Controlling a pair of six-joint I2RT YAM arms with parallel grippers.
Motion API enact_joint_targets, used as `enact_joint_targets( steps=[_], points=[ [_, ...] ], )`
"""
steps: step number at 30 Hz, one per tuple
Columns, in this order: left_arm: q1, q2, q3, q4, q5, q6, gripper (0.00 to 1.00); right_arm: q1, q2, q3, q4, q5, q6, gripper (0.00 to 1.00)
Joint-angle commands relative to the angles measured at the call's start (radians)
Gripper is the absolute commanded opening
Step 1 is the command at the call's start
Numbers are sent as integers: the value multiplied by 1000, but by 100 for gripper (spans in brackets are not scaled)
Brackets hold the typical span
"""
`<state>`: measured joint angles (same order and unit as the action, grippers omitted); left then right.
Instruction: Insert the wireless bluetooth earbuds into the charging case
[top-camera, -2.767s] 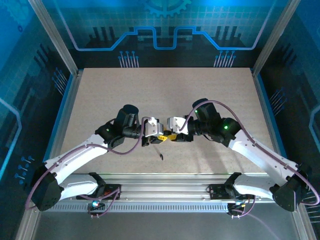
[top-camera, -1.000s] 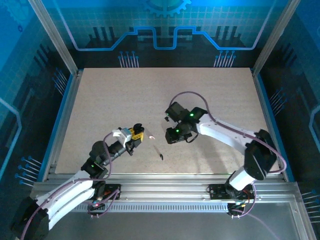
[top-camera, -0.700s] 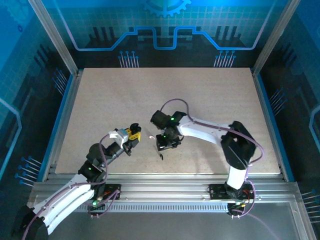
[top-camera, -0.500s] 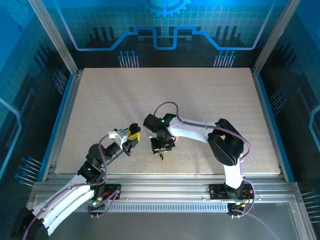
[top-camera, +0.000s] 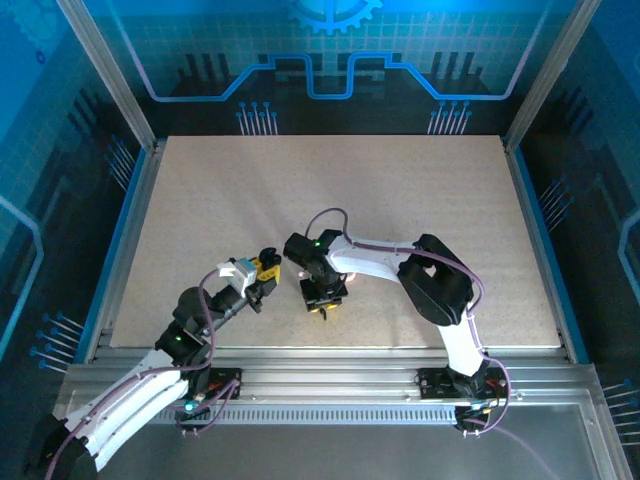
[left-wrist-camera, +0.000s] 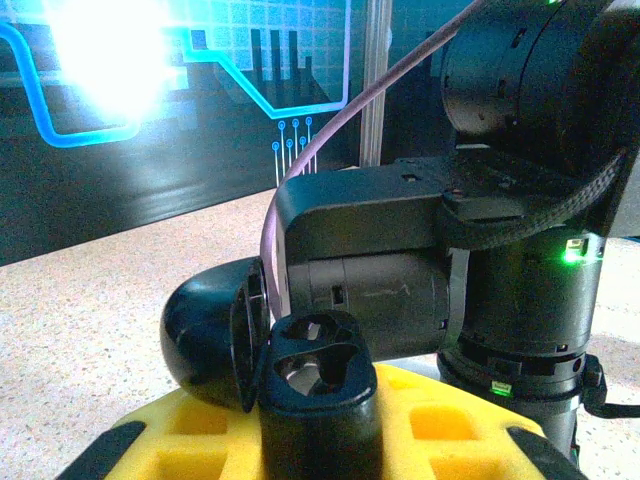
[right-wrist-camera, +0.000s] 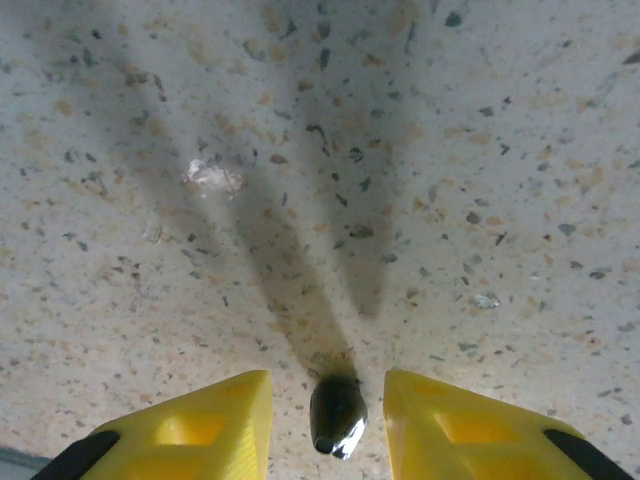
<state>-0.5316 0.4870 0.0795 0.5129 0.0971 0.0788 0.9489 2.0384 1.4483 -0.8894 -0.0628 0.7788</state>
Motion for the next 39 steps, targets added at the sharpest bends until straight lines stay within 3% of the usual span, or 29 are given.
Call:
enact_joint_targets(
  steps=[1, 8, 17, 23, 32, 39],
  points=[
    [9, -8, -18, -7, -13, 9, 21, 16, 20, 24, -19, -5, 13, 33],
    [9, 0, -15, -11, -11, 13, 21, 18, 19, 3, -20, 8, 14, 26],
    [9, 18, -9, -12, -4, 13, 21, 28, 29, -14, -11, 12, 22, 27],
    [10, 35, 0, -17, 0, 14, 21, 34, 15, -23, -10, 37, 27, 21],
    [8, 112, 3, 26, 44, 5, 20, 34, -116, -114, 89, 111, 74, 18],
    [6, 281, 33, 131, 101, -13, 18, 12, -291, -268, 273, 194, 112, 18]
  ],
)
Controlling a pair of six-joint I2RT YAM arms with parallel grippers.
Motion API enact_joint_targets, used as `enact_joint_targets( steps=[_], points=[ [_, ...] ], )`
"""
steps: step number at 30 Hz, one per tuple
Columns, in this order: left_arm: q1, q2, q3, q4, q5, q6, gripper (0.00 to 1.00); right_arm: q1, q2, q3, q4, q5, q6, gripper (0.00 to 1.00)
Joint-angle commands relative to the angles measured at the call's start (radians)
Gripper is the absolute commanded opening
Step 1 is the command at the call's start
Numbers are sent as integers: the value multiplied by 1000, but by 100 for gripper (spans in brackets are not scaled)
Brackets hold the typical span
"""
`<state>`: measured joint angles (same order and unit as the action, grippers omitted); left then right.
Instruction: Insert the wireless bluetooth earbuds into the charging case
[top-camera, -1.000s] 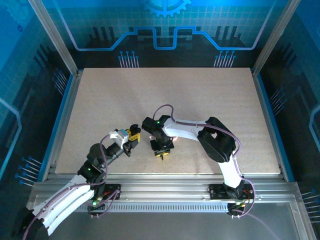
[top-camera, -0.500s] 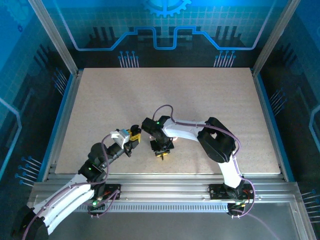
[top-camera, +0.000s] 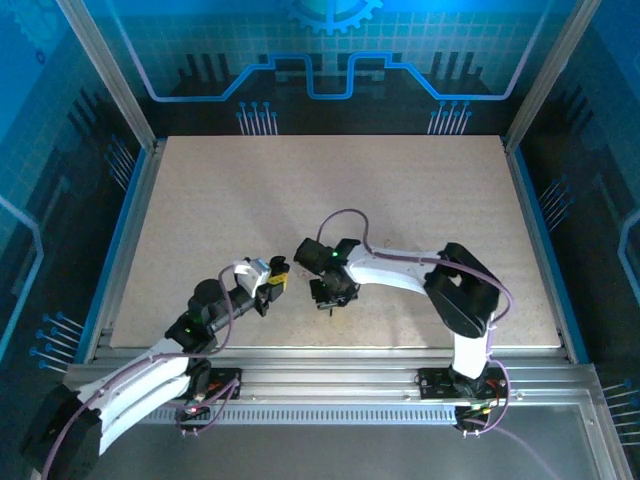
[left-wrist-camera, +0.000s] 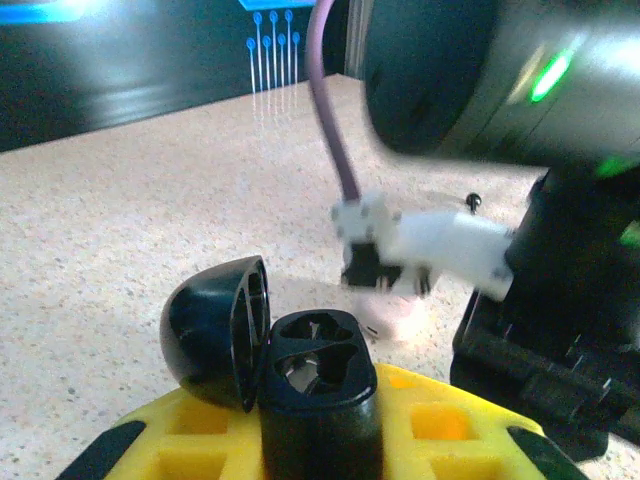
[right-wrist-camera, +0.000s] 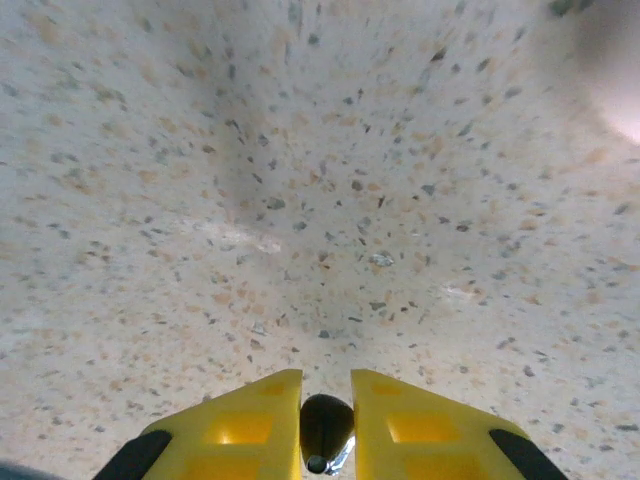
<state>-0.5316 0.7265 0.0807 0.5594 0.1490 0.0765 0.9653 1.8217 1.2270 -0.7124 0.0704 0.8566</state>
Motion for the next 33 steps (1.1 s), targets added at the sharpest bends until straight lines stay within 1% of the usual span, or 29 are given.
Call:
enact_joint_targets(
  steps=[1, 4, 9, 11, 15, 22, 25, 29, 33],
  points=[
    [6, 69, 42, 100, 55, -15, 17, -12, -106, -73, 125, 74, 37, 18],
    [4, 146, 65, 164, 66, -27, 16, -39, -183, -150, 211, 99, 36, 18],
    [-19, 235, 141, 170, 80, 0, 16, -89, -301, -269, 328, 115, 30, 18],
    [-32, 282, 162, 191, 86, 6, 16, -109, -346, -307, 376, 119, 6, 18],
    [-62, 416, 202, 287, 99, 13, 16, -149, -426, -367, 456, 125, -51, 18],
    [-73, 641, 265, 486, 135, 17, 16, -204, -522, -423, 525, 117, -134, 18],
    [-83, 716, 297, 535, 147, 18, 16, -215, -568, -452, 564, 116, -155, 18],
    [-94, 790, 331, 585, 163, 21, 16, -221, -629, -489, 622, 106, -184, 18],
    [-97, 831, 344, 625, 174, 18, 16, -223, -682, -511, 681, 89, -240, 18]
  ],
)
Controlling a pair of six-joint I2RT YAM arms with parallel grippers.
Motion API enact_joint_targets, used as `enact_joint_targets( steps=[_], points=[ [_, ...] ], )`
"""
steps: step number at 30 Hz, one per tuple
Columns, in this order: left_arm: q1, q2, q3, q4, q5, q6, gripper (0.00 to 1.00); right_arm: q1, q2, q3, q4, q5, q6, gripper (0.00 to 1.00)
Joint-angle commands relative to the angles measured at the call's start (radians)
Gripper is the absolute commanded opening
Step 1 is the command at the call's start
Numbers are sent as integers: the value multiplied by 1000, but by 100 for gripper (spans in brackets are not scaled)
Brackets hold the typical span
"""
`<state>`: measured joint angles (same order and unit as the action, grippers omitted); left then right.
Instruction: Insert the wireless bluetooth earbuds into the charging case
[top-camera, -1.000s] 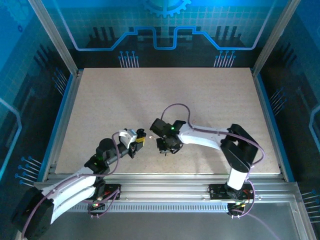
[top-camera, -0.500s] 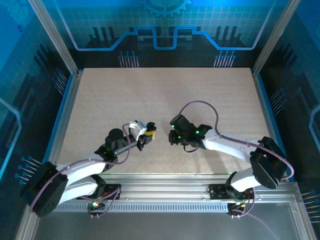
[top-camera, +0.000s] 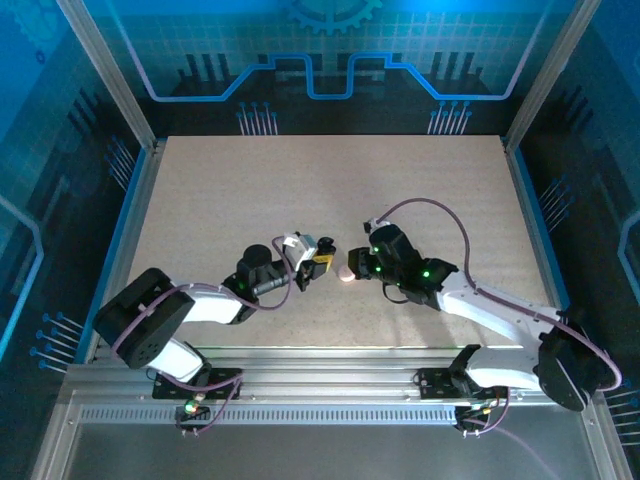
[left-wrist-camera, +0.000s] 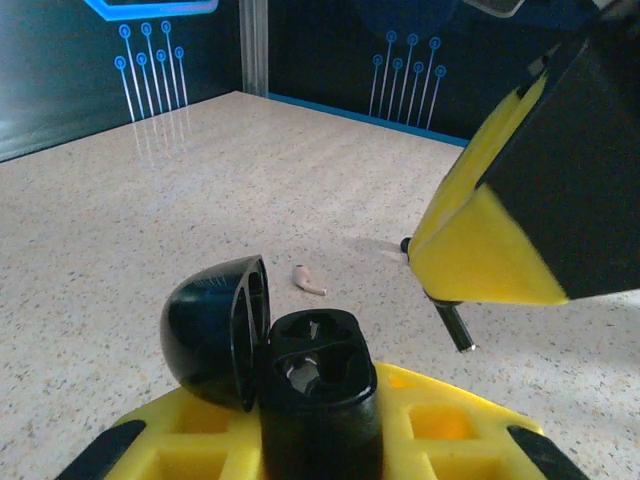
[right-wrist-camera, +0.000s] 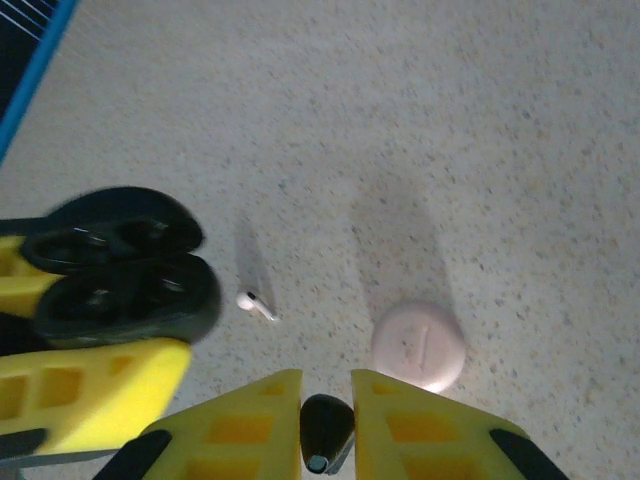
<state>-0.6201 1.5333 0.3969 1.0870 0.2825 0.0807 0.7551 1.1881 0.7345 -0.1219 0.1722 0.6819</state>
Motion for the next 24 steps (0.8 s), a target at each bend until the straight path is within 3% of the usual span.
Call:
enact_joint_targets(
  steps=[1, 10, 24],
  points=[
    [-10, 30, 29, 100, 42, 16, 16, -13, -59, -20, 97, -15, -78, 18],
    [-23, 71, 36, 149, 64, 29, 16, -15, -96, -17, 227, -69, -194, 19],
    [-27, 89, 30, 225, 58, -12, 16, -17, 19, 14, 338, -120, -179, 19]
  ],
)
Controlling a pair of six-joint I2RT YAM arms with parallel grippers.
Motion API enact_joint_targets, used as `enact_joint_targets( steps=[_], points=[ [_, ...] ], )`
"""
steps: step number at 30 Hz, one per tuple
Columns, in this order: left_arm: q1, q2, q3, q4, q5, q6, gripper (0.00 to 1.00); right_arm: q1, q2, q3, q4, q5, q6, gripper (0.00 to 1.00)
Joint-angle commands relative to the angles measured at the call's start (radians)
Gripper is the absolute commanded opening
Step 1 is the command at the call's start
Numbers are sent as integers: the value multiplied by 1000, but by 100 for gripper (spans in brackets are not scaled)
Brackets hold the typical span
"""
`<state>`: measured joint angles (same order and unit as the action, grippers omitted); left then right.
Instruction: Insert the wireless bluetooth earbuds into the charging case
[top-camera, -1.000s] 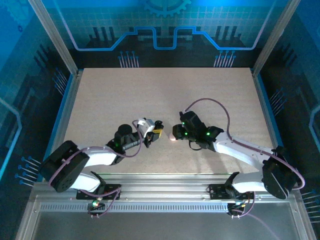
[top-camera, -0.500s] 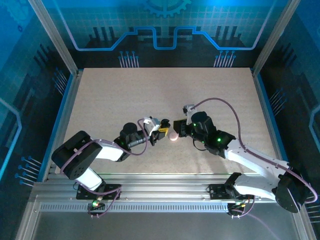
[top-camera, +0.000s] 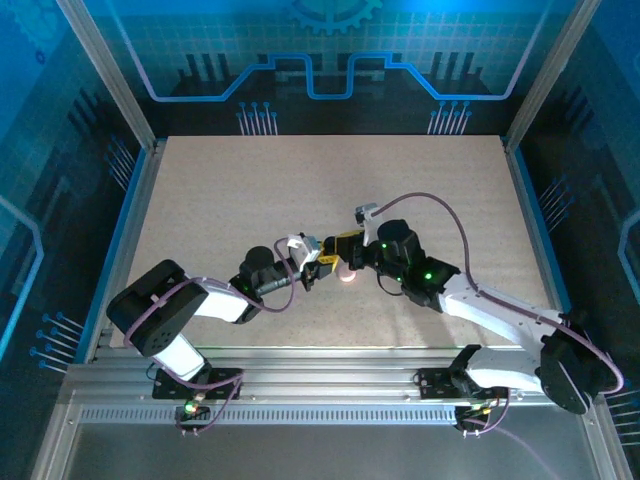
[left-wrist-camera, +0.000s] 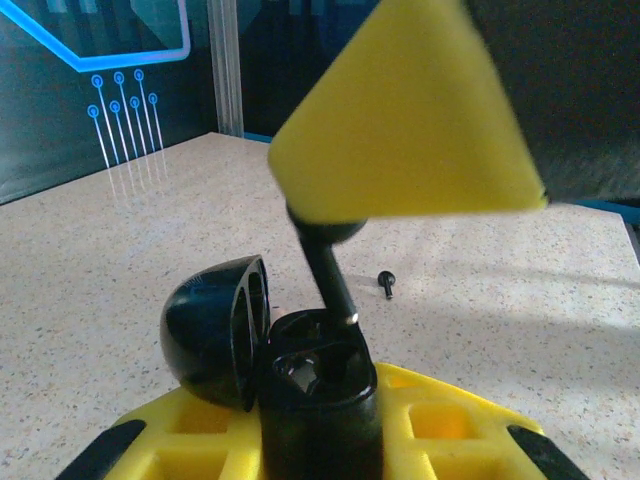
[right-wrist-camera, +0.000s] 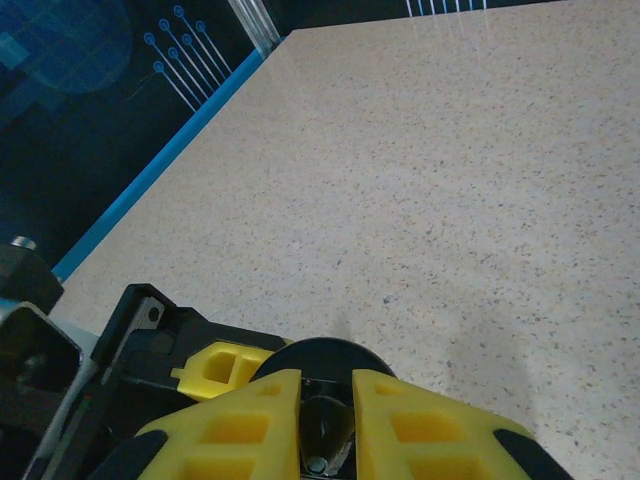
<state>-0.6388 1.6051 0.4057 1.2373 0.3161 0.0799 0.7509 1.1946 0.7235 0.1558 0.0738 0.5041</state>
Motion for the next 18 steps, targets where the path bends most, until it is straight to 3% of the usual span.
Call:
enact_joint_targets(
  steps=[1, 18],
  points=[
    [-10, 21, 21, 82, 23, -16, 16, -13, 14, 24, 65, -26, 0, 19],
    [-9, 42, 25, 132, 12, -34, 16, -10, -8, -1, 108, -27, 8, 19]
  ],
)
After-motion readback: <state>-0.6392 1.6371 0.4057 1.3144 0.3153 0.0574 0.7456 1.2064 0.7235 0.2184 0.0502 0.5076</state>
